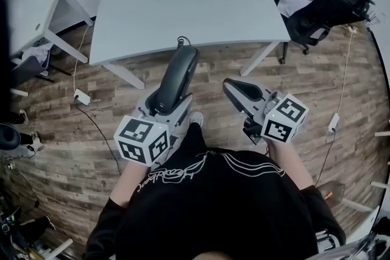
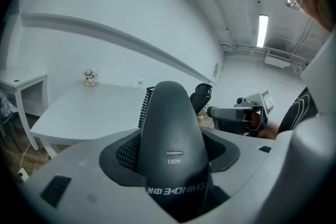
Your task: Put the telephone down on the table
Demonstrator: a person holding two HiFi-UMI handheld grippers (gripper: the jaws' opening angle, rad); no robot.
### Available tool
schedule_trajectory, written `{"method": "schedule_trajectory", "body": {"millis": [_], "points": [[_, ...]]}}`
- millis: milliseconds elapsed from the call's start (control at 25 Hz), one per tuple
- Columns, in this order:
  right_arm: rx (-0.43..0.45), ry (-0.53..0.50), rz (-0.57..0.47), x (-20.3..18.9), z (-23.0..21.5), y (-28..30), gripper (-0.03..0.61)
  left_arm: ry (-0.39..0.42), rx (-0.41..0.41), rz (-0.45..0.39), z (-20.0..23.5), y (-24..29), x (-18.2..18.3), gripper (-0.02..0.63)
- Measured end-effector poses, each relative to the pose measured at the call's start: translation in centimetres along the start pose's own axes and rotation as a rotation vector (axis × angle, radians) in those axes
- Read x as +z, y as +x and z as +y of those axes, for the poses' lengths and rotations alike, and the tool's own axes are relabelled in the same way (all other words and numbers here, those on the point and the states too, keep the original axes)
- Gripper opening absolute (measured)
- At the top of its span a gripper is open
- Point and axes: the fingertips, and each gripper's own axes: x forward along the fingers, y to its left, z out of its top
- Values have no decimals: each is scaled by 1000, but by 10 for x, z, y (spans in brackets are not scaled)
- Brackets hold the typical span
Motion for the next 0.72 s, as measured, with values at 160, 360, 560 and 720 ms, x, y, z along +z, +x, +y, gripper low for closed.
{"method": "schedule_trajectory", "body": {"millis": [160,360,560,720], "points": [[-17,30,18,19,-42,41,40,-24,-4,31,49,38,23,284],[-33,53,37,37,-91,84,40,-40,6,53,103,82,48,284],[-42,72,38,41,-124,106,41,-46,20,66,138,112,59,284],[-48,80,34,36,-135,108,40,-36,47,76,154,123,56,284]]}}
